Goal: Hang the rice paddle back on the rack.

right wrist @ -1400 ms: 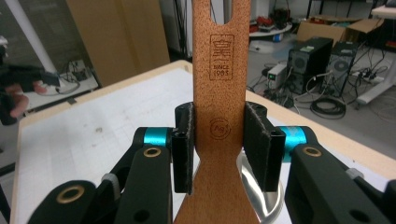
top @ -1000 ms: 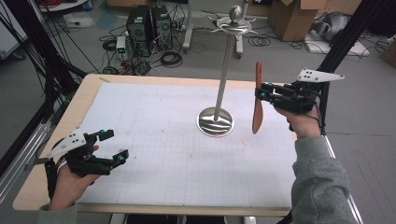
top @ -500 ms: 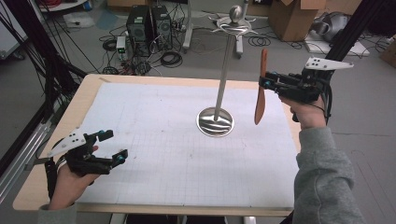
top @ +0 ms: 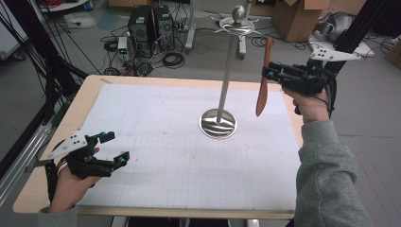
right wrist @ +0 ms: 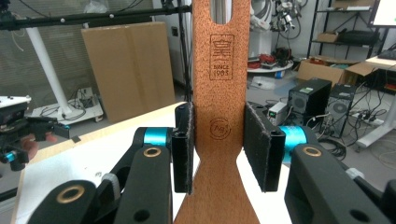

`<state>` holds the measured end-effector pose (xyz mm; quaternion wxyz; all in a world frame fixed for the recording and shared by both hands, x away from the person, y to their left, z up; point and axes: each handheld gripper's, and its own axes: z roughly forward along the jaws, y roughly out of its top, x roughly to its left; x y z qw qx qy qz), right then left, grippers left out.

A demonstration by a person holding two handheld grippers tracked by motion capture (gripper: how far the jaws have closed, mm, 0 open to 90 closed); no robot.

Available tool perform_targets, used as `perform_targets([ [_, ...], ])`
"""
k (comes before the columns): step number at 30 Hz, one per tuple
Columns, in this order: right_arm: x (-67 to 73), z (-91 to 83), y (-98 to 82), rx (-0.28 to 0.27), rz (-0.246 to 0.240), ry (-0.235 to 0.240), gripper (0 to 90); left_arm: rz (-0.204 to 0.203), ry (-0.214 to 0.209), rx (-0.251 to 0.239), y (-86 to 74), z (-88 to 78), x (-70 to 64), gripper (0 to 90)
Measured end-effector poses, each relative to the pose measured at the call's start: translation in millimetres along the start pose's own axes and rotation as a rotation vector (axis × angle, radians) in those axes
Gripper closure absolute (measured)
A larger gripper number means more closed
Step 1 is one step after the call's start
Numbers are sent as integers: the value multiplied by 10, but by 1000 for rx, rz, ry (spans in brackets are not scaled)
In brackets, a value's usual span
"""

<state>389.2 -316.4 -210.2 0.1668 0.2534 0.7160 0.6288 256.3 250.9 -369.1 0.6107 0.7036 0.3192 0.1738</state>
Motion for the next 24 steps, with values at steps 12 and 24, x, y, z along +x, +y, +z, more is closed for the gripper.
perform_targets([
  [12,1,24,76,-45,5,-6,650,1,3,-5,13,-33,4,40],
  [24,-13,121,137,-58,2,-26,650,4,11,-11,24,-68,15,40],
])
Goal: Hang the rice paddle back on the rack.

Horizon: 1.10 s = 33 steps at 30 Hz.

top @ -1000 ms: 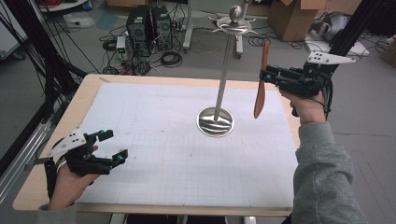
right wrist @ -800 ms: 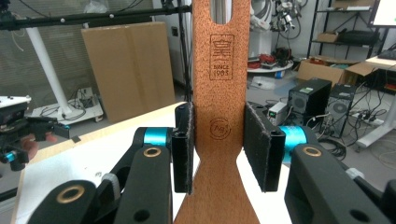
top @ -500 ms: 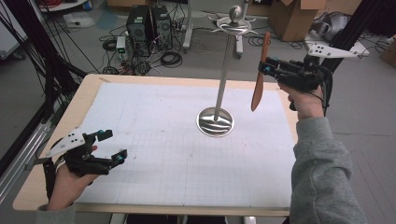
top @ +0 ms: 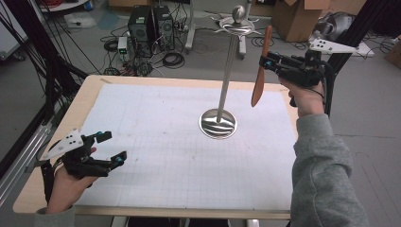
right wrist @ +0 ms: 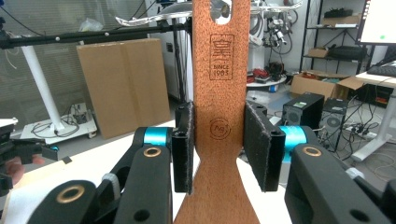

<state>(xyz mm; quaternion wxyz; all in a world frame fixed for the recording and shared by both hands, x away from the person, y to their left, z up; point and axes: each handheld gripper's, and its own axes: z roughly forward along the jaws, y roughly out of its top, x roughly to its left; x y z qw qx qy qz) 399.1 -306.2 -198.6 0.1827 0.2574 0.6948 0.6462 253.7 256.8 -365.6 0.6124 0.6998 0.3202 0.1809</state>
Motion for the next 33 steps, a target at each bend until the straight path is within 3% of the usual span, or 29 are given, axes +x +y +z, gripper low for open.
perform_targets([
  [33,-59,166,-64,-2,16,20,650,-10,22,1,-24,-40,45,39],
])
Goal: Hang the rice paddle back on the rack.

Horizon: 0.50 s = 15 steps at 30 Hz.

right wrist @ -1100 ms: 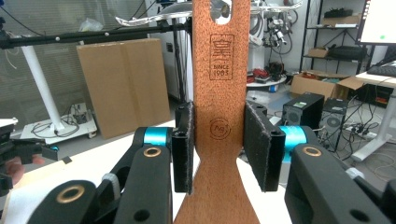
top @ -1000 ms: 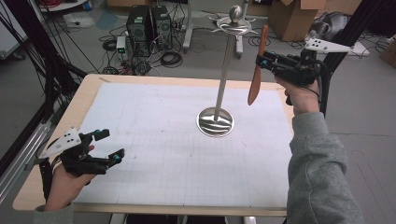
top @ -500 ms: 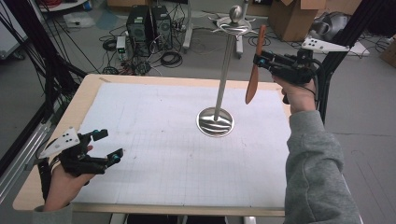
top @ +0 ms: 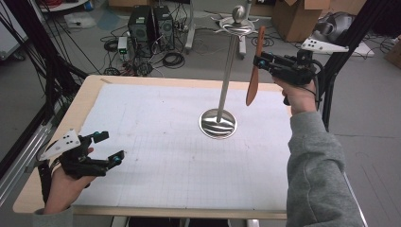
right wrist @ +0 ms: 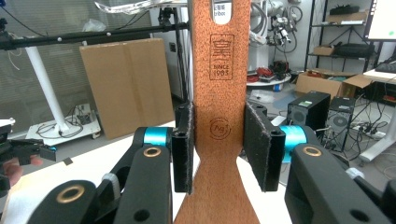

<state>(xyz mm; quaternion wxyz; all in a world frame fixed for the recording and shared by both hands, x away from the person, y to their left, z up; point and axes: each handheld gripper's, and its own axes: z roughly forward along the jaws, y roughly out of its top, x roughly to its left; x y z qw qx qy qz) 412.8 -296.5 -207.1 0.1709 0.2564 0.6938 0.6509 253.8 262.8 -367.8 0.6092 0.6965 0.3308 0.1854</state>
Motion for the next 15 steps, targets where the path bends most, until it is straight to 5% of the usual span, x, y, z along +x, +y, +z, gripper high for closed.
perform_targets([
  [15,-12,68,-62,-8,17,23,647,-2,0,5,-13,2,15,40],
])
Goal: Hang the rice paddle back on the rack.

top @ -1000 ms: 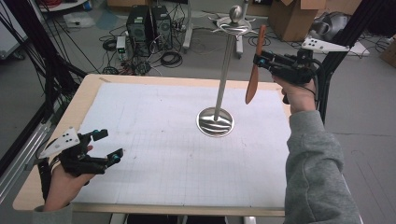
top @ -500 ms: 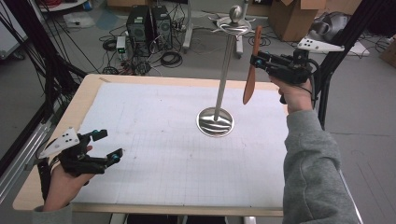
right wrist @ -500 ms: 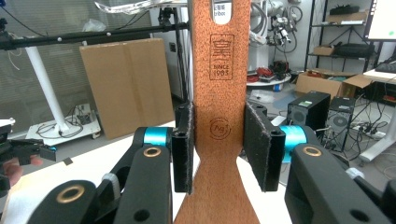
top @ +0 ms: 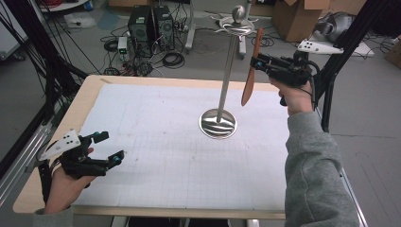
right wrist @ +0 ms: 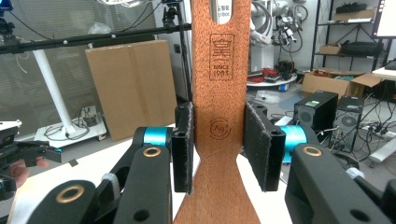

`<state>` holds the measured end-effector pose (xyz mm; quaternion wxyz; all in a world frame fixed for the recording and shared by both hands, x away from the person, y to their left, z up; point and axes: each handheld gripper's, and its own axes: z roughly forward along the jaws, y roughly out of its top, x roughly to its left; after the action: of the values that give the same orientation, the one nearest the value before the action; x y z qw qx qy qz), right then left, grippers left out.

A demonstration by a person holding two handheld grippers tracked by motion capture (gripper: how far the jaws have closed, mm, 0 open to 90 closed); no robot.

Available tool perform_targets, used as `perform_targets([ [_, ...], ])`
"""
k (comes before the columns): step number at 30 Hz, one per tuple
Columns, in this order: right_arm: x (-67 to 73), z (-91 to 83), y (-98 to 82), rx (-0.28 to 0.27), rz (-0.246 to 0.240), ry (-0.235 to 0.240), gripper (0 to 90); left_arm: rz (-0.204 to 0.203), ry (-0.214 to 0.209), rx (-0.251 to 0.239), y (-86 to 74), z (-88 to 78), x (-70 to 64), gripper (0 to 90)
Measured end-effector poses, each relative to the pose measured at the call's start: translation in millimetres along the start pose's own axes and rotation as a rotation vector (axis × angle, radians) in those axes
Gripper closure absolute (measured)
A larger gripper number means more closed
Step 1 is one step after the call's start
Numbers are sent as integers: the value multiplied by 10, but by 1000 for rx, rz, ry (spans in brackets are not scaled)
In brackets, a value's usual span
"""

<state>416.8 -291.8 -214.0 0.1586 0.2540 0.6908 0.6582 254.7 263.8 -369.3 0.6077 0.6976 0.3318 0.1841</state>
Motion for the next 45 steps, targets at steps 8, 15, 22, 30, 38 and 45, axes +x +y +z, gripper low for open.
perform_targets([
  [8,47,4,-9,15,-24,-50,554,-5,-1,-1,-9,10,-3,40],
  [15,149,-31,-15,44,-56,-104,436,-8,4,-22,14,-41,3,39],
  [22,270,-89,-116,95,-80,-142,300,-13,4,-39,29,-68,10,39],
  [30,365,-22,-327,185,-64,-115,136,-11,12,-35,20,-59,26,40],
  [38,411,-29,-566,182,-56,-70,106,-17,24,-21,-19,8,54,40],
  [45,428,-144,-762,186,-41,-79,106,-24,32,-3,-81,86,74,40],
])
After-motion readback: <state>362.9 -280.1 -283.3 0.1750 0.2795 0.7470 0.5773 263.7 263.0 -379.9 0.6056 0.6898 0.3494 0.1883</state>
